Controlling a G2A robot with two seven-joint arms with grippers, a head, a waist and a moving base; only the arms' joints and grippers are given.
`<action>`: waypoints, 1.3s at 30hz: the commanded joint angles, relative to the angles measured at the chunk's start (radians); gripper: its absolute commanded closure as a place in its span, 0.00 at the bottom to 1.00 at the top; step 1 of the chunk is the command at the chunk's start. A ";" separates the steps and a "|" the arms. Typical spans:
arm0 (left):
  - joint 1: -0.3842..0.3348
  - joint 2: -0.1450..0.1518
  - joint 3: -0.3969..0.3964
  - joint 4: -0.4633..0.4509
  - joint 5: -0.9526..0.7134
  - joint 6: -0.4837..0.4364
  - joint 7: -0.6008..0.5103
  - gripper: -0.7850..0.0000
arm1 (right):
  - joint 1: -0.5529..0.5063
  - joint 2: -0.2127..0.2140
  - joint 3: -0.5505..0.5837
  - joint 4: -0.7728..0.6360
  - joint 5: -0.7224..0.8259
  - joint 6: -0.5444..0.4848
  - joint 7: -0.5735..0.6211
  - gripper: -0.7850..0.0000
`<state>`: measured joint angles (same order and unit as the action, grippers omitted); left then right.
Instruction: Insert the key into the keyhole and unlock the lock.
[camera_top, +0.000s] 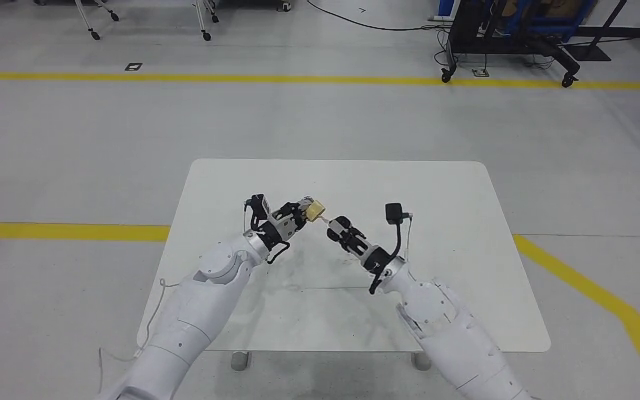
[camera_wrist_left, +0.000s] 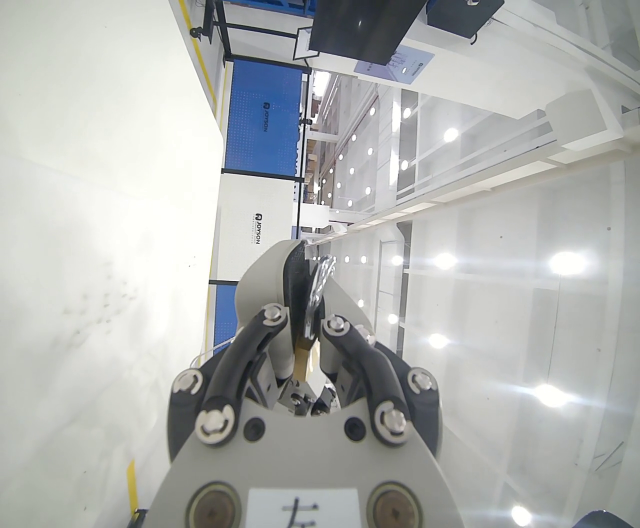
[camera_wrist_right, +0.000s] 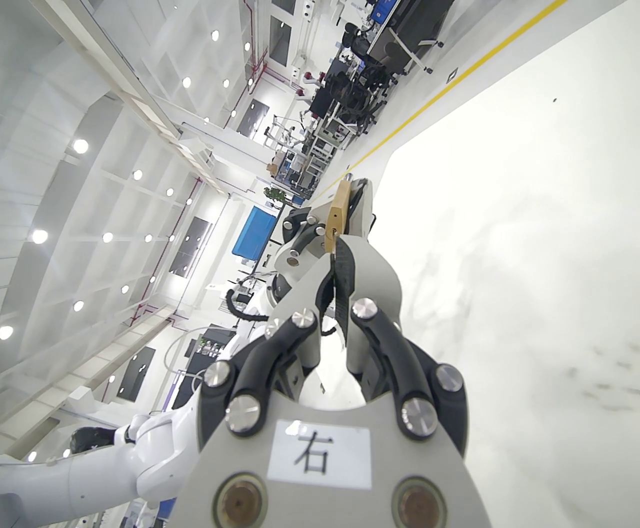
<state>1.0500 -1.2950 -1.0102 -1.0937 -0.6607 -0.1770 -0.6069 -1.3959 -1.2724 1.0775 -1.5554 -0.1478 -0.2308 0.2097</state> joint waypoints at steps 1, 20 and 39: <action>0.002 -0.001 -0.002 -0.001 0.004 0.001 0.001 1.00 | -0.002 -0.001 0.000 -0.004 -0.004 0.005 -0.005 1.00; 0.006 -0.010 -0.014 -0.004 0.046 0.004 0.003 1.00 | -0.010 -0.010 -0.003 -0.013 -0.008 0.026 -0.036 1.00; 0.012 -0.014 -0.030 -0.014 0.143 -0.025 0.029 1.00 | -0.031 -0.008 0.015 -0.048 -0.018 0.071 0.022 1.00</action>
<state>1.0616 -1.3085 -1.0391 -1.1078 -0.5201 -0.2023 -0.5786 -1.4269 -1.2801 1.0928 -1.6033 -0.1681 -0.1620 0.2291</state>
